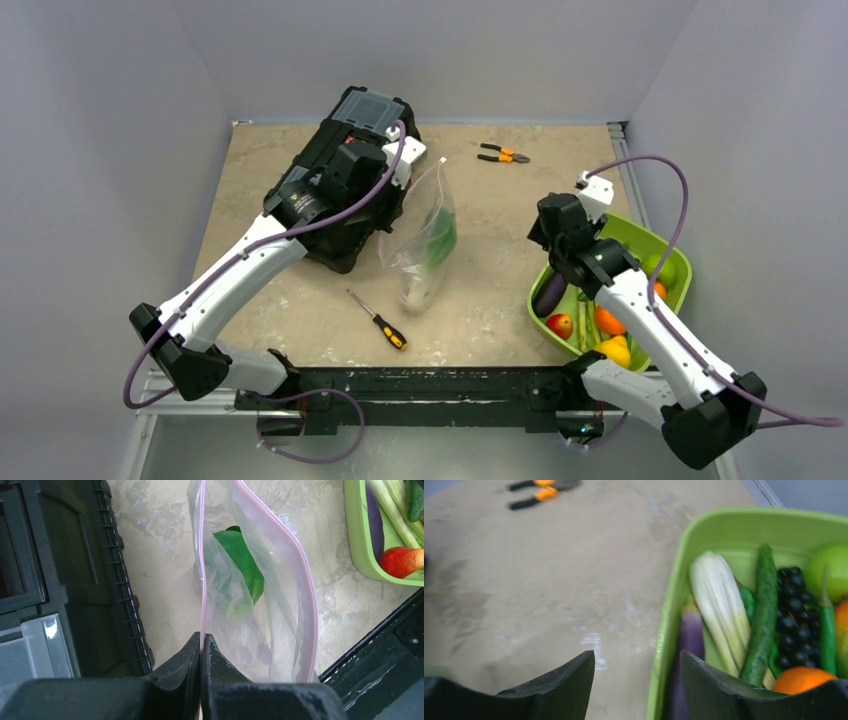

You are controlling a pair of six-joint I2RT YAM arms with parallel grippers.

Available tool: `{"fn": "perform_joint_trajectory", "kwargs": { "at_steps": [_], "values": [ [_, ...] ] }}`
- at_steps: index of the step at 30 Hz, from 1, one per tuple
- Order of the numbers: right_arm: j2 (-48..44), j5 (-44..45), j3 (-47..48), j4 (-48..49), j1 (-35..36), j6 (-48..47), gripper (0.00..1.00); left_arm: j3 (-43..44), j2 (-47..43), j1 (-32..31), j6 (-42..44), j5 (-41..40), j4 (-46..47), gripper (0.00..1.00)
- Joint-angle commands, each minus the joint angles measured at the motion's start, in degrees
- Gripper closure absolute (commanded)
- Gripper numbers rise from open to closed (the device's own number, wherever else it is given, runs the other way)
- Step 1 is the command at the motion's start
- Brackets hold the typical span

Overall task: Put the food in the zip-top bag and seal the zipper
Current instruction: Pick up the fake fruit from the bin.

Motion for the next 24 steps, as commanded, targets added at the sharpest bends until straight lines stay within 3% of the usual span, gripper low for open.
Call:
{"fn": "perform_joint_trajectory", "kwargs": {
  "at_steps": [1,4,8,12,18,20,24],
  "values": [
    [-1.16,-2.28,-3.19,-2.89,-6.96,8.0,0.39,-0.7,-1.69,0.04,-0.69,-1.34,2.53,1.0],
    [-4.38,-7.88,-5.44,-5.78,-7.52,10.88,0.39,-0.69,-1.67,0.03,-0.72,-1.4,2.38,1.0],
    [-6.4,-9.38,-3.43,-22.41,-7.56,22.67,0.4,-1.17,-1.74,-0.17,-0.85,-1.15,2.64,1.0],
    [-8.88,-11.36,-5.62,-32.0,-7.56,29.74,0.38,-0.94,-1.64,-0.13,-1.44,0.17,2.55,1.0],
    [-13.33,-12.43,-10.37,-32.33,-7.56,30.92,0.37,-1.8,-1.78,-0.44,-1.43,-0.01,3.33,1.0],
    [-12.33,-11.7,-10.07,-32.76,-7.56,31.71,0.29,-1.51,-1.12,-0.39,-1.38,-0.43,2.84,1.0],
    [-7.0,-13.39,-11.67,-30.89,-7.56,30.48,0.27,-1.32,-0.98,-0.47,-1.47,0.24,2.74,1.0]
  ]
}}
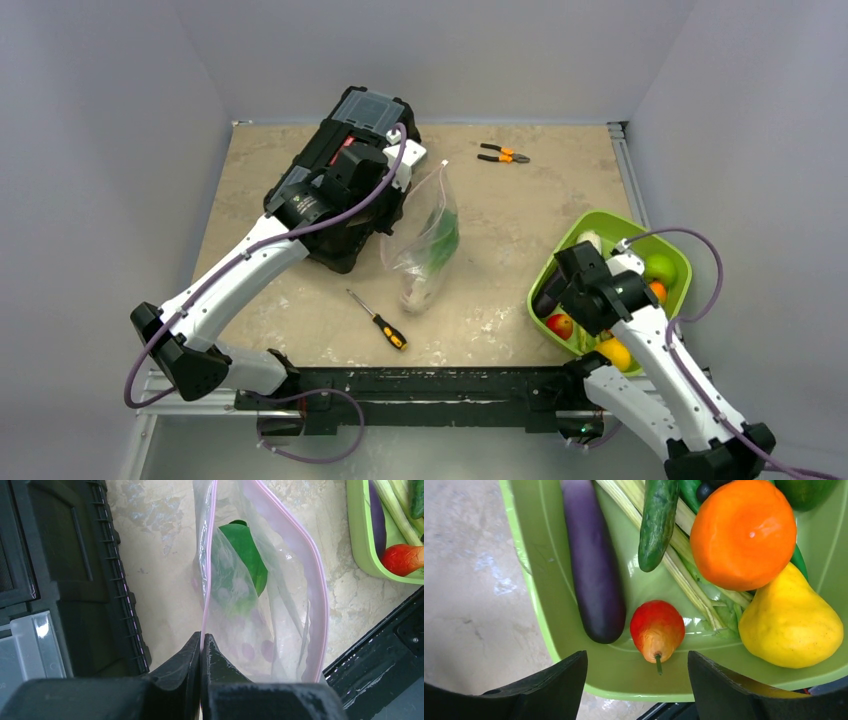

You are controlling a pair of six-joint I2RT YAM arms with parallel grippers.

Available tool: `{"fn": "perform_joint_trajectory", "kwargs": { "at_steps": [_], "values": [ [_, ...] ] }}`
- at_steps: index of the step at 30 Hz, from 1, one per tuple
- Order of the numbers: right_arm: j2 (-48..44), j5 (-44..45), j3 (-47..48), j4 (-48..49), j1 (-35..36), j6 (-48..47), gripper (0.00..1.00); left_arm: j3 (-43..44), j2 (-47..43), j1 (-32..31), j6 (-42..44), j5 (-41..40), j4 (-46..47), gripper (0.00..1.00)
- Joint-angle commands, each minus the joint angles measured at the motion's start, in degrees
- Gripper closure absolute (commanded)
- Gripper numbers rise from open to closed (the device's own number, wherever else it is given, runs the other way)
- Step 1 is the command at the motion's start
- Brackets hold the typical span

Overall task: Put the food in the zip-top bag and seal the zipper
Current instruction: Pick up the fake fruit from the bin.

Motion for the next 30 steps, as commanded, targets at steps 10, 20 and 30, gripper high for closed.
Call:
{"fn": "perform_joint_trajectory", "kwargs": {
  "at_steps": [10,20,30],
  "values": [
    [11.21,-4.34,-4.01,4.74,-0.1,-4.14,0.38,0.12,-0.83,-0.46,-0.35,0.05,2.09,1.0],
    [13.67,-3.27,-3.87,5.13,-0.15,-3.39,0.63,0.03,-0.95,-0.38,-0.18,-0.61,2.09,1.0],
    [12.2,-3.09,-4.27,5.32,-0.15,-2.54,0.92,0.34,-0.28,-0.34,-0.44,0.56,1.93,1.0]
  ]
}}
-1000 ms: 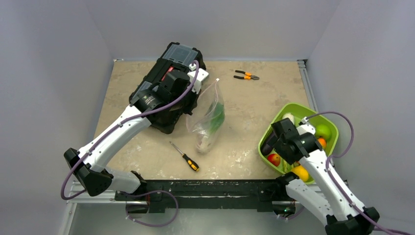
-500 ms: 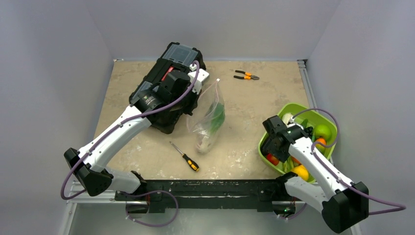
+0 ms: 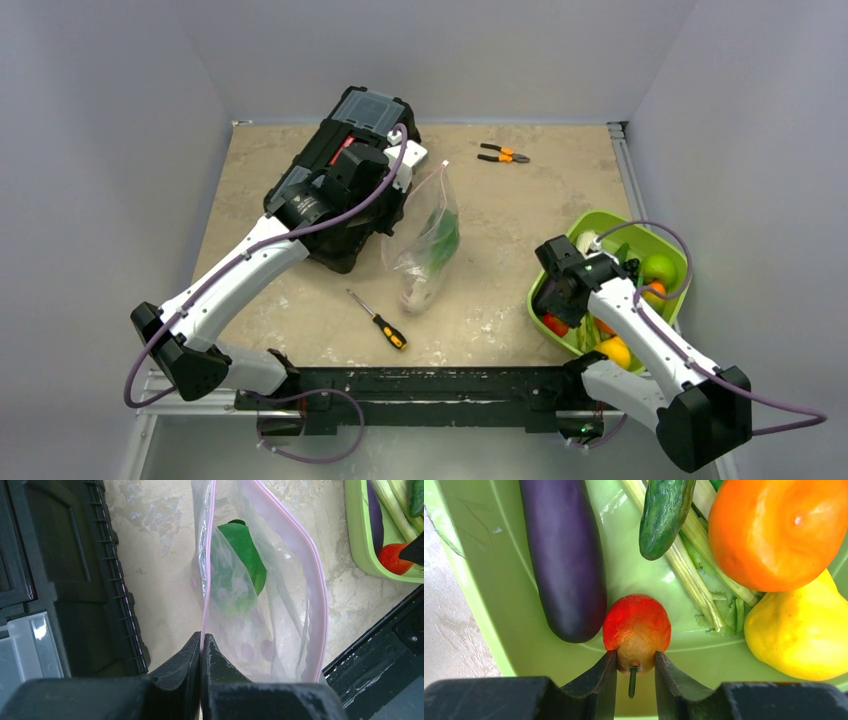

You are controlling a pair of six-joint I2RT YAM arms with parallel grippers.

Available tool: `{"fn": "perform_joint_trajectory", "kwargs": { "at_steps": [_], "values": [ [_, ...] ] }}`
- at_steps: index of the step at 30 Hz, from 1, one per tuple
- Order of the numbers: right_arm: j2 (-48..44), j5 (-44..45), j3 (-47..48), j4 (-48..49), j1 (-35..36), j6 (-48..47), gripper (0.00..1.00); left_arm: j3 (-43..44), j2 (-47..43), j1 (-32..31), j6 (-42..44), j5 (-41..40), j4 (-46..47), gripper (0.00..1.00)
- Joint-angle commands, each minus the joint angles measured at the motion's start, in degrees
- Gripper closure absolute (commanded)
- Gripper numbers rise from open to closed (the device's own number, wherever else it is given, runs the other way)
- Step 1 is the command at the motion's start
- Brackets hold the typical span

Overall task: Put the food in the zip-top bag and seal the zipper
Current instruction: Pick up the fake fruit from the bin, then place the fake fruit in the zipper food storage bag.

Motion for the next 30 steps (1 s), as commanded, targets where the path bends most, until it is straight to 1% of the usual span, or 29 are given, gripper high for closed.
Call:
{"fn": "perform_joint_trajectory", "kwargs": {
  "at_steps": [1,3,5,8,13,15,16,17,18,19,21,24,27,29,30],
  "values": [
    [-1.53,0.91,-0.18,0.63,-0.07,1.81,0.93,0.4,-0.23,-0.06,-0.44,0.43,1.85,1.0],
    [-1.98,0.77,0.07,0.32,-0.04,2.16,0.95,0.32,-0.39,-0.09,-0.44,0.39,1.93,1.0],
    [-2.72,0.75,1.11,-1.0,-0.07,2.96,1.0,0.15,-0.48,-0.06,-0.36,0.2,2.06,1.0],
    [-4.65,1.72,4.95,-2.74,-0.07,2.67,1.0,0.26,0.08,-0.06,-0.35,0.18,1.94,1.0],
    [-9.08,7.66,13.6,-4.51,-0.07,0.69,1.0,0.38,0.24,-0.06,-0.57,0.66,1.86,1.0],
    [-11.25,6.91,16.47,-2.74,-0.05,-2.96,1.0,0.32,0.27,-0.09,-0.44,0.24,1.9,1.0],
    [-12.57,3.89,17.28,1.17,-0.06,-7.28,1.0,0.39,0.32,-0.08,-0.48,0.33,1.83,1.0],
    [-13.93,-1.33,17.34,6.82,-0.09,-12.88,1.0,0.52,0.38,-0.11,-0.64,0.68,1.73,1.0],
    [-15.08,-9.71,16.84,13.6,-0.07,-18.45,1.0,0.63,0.34,-0.09,-0.82,1.13,1.64,1.0],
    [-15.59,-18.1,16.44,18.93,-0.09,-21.64,1.0,0.62,0.25,-0.07,-0.99,1.65,1.73,1.0],
    [-14.63,-27.21,17.63,25.74,0.01,-24.29,1.0,0.14,0.09,-0.13,-1.22,2.17,2.27,1.0],
    [-13.11,-41.28,19.01,35.79,0.02,-23.77,1.0,0.05,0.58,-0.16,-1.15,1.71,2.21,1.0],
    [-13.32,-53.95,18.59,48.38,0.36,-19.8,1.0,0.47,1.17,-0.21,-0.97,1.2,1.67,1.0],
    [-12.57,-57.34,18.66,55.42,1.73,-15.73,1.0,0.53,0.93,-0.14,-1.04,1.56,1.62,1.0],
    [-11.77,-56.4,19.31,56.63,3.39,-15.16,1.0,0.41,0.72,-0.15,-1.12,1.72,1.82,1.0]
  ]
}}
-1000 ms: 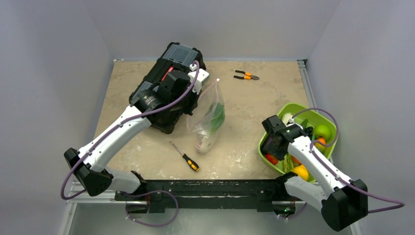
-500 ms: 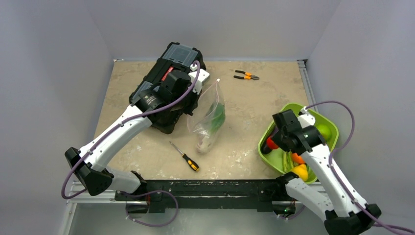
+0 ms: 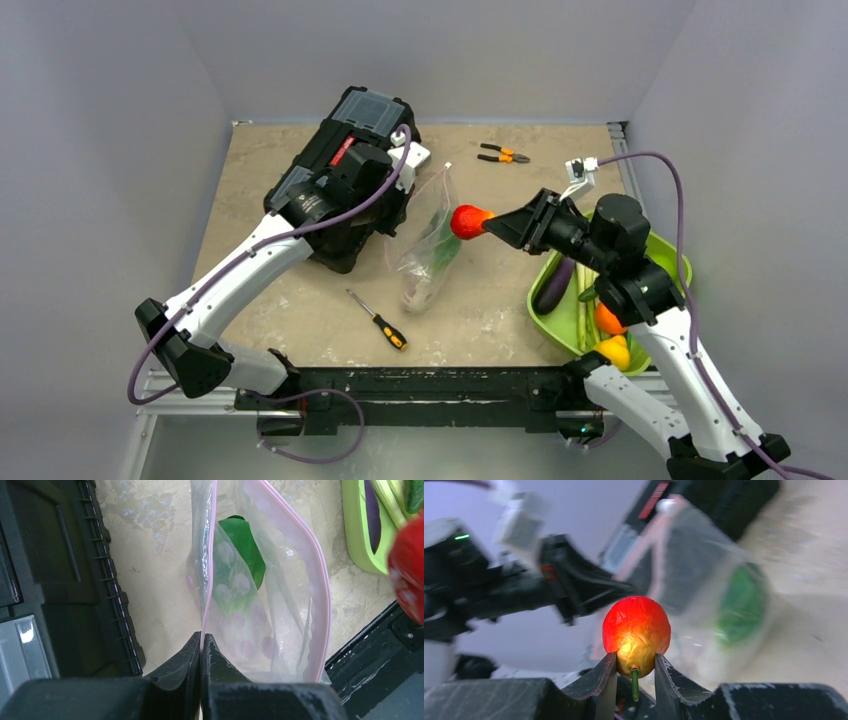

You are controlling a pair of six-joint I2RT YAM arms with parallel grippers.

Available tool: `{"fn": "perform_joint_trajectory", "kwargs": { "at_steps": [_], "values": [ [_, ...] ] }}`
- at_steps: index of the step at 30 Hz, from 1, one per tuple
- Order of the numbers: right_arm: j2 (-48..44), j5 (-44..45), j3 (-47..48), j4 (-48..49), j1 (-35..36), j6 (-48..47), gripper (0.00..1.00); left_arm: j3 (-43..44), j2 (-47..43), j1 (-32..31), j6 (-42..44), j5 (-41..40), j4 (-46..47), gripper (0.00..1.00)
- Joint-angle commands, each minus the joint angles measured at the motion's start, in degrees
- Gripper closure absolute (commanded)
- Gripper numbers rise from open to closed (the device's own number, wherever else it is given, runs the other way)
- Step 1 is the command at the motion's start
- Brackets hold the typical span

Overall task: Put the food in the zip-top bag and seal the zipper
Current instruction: Place the fake fruit in the zipper food storage bag.

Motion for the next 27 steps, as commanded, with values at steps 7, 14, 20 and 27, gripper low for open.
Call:
{"fn": "perform_joint_trajectory", "kwargs": {
  "at_steps": [7,14,20,27],
  "values": [
    [6.4,2.17,9.8,14.48,16.68,-1.21,1.0,0.29,-0.5,-0.18,-0.83,0.89,2.07,1.0],
    [15.53,19.39,17.72,3.13,25.36,-4.91,1.0,-0.88,-2.45,-0.17,-0.98,1.89,3.87,1.0],
    [19.85,28.38,21.99,-3.21,28.5,-6.77,1.0,-1.83,-4.21,-0.08,-0.88,4.33,5.52,1.0],
    [22.09,37.32,23.84,-8.32,31.63,-7.28,1.0,-3.53,-6.55,-0.13,-0.53,5.99,8.26,1.0]
  ]
}}
